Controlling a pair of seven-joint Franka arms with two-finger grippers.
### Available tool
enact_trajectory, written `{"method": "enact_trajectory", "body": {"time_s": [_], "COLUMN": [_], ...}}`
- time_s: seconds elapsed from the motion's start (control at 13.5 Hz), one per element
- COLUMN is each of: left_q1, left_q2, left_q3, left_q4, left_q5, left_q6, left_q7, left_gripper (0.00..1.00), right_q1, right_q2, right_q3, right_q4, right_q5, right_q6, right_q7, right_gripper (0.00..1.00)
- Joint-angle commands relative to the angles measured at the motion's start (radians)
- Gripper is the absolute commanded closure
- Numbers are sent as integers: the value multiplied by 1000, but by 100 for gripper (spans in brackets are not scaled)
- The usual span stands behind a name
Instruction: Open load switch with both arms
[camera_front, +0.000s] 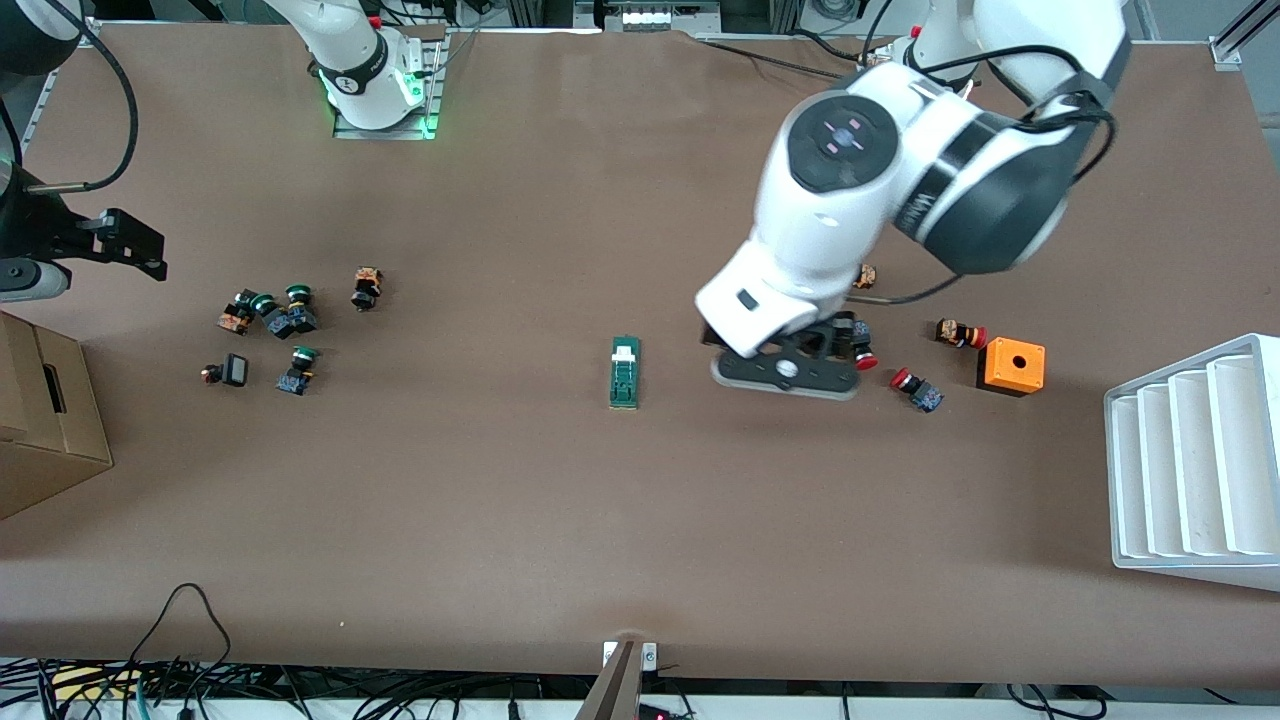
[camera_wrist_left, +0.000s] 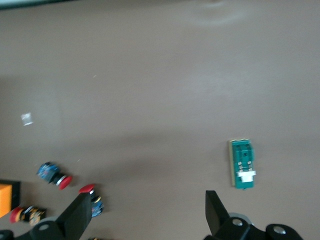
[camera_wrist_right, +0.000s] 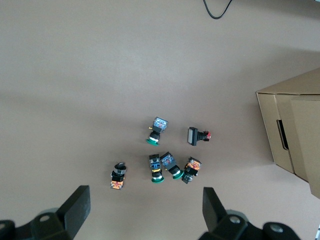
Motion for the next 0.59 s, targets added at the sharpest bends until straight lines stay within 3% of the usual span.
{"method": "enact_trajectory", "body": {"time_s": [0.0,0.22,0.52], "left_q1": [-44,-74,-131], "left_q2": [-14,-28,-51], "left_q3": [112,247,515], "left_q4": [68,59,41], "left_q5": [-33,-79,-301], "left_q6": [-108,-168,-193], "left_q7": [85,101,105], "left_gripper": [0,0,0], "right_q1": [1,2,4], "right_q2": [3,3,3], "right_q3": [1,1,2], "right_q4": [19,19,19], "right_q5": [10,13,40], "right_q6": [-18,-18,-13], "right_q7": [4,8,11], "right_gripper": [1,1,1]}}
